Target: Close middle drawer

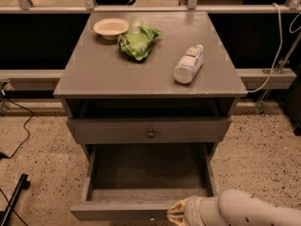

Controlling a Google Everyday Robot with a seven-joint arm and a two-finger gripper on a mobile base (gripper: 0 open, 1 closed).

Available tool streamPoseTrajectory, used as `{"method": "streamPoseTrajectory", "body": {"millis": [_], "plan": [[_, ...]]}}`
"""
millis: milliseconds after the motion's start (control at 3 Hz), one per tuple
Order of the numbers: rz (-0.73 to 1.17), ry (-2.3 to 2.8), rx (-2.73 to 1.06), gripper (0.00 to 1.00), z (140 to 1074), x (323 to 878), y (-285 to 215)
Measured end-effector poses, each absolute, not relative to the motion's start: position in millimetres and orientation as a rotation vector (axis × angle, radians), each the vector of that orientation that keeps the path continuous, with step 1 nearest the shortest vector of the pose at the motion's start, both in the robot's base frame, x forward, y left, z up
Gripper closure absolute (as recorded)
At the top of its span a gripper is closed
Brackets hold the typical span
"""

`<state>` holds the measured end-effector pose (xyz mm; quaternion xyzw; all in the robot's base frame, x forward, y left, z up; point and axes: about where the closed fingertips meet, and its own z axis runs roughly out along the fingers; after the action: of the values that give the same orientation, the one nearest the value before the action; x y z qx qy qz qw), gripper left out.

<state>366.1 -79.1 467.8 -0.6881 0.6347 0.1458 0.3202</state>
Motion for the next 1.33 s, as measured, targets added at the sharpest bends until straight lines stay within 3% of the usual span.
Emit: {"method": "streamPoseTrajectory", "body": {"millis": [333, 1333], "plan": [[0.414, 1.614, -1.792, 1.0, 457.8, 356.5, -88.5], [0.503, 1.718, -1.702, 1.0, 393.0, 358.3, -85.9]]}}
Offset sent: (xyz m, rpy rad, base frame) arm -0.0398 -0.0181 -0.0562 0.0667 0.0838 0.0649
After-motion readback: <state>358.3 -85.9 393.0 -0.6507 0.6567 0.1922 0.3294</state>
